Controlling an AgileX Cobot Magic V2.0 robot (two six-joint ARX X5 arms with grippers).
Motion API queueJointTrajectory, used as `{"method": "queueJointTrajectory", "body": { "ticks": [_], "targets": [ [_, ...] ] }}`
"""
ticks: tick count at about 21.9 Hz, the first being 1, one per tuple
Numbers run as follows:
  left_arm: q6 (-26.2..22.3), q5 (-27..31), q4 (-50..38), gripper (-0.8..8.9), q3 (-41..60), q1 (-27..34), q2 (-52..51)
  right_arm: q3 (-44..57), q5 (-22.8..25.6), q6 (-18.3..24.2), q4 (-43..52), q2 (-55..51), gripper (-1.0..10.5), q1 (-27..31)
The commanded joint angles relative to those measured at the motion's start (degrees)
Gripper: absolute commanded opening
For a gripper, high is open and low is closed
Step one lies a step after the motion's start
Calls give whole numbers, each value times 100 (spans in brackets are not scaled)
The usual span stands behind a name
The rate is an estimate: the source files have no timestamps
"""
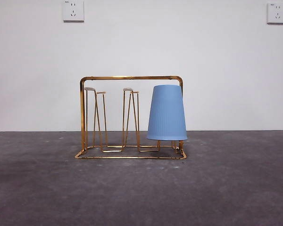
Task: Pick up cup 1,put cup 1 in the cup rack,pick up cup 2,put cup 2 in the cup rack
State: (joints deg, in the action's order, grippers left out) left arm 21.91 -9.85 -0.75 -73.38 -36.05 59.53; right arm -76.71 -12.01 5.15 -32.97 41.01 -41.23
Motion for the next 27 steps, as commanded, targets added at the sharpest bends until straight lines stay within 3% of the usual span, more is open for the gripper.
{"method": "queueJointTrajectory", "body": {
  "ticks": [1,8,13,17,27],
  "targets": [
    [-1213,752,719,-8,22,11,116,37,133,256,-208,-13,221,0],
    [-1884,1978,1644,-8,22,13,614,37,315,293,-461,2,220,0],
    [-1980,2240,1937,-8,52,26,1064,37,411,323,-476,0,218,0],
    [-1779,2494,1226,-8,352,42,1196,37,413,369,-588,-4,218,0],
    [-1480,2339,146,-8,1349,433,1196,37,413,452,-850,-4,216,0]
  ]
}}
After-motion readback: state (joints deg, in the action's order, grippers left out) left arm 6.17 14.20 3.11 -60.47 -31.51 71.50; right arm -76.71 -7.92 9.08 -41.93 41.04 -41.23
